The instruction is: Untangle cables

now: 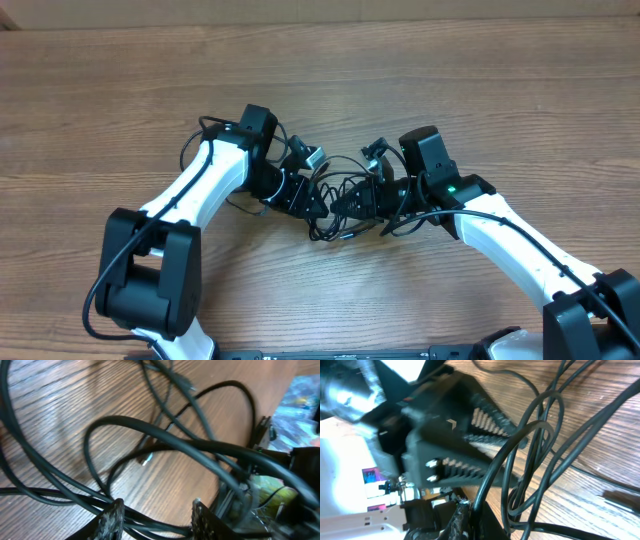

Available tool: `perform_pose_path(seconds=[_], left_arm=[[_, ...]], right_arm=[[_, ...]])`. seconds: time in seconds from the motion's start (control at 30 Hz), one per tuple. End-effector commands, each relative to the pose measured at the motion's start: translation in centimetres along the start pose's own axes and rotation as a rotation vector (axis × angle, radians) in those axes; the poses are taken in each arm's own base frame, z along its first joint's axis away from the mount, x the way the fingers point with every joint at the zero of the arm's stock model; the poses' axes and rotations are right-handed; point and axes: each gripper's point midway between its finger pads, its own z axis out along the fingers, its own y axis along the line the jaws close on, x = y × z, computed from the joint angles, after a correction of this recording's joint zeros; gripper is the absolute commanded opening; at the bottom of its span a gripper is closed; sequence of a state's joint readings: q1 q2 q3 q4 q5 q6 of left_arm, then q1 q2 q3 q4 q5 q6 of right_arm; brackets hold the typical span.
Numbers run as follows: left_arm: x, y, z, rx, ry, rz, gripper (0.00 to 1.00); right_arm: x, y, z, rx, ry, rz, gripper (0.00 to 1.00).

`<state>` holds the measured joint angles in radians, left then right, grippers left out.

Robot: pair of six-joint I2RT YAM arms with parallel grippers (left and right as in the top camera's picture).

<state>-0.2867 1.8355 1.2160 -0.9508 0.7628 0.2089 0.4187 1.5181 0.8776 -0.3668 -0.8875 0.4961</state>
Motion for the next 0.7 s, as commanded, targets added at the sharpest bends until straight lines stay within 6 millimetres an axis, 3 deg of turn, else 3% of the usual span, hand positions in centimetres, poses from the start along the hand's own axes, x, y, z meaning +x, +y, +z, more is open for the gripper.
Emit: perform_pose_path(seconds=[0.0,0.1,0.2,0.27,0.5,0.67], left_arm=[[0.5,2.5,1.6,-0.069,0.049,-0.08,0.44],[0.6,5.9,2.6,-0.176,0.066,-0.179,0.37],[1.4,9.0,2.0,-0.28,0.079,-0.265,0.38],[1.8,10.2,1.1,-0.312,0.075,-0.297,0.45],[2.1,13.0,-1.0,-0.374,0.036,-0.356,0.56],[2.0,13.3,-1.3,-0.373,0.026,-0.367,0.58]], right_arm=[[0.2,1.9,-0.4,-0.073,0.015,-0.064,0.04],[0.2,1.9,-0.4,-0.076,0.016,-0.064,0.04],[0.0,2.1,-0.9,-0.104,0.019,-0.055,0.04],[-0.4,2.2,-1.9,-0.142,0.011,-0.038,0.04],[-2.2,0.9,-3.9,-0.142,-0.057,-0.005,0.04],[-2.5,0.2,-3.9,-0.104,-0.076,0.002,0.04]])
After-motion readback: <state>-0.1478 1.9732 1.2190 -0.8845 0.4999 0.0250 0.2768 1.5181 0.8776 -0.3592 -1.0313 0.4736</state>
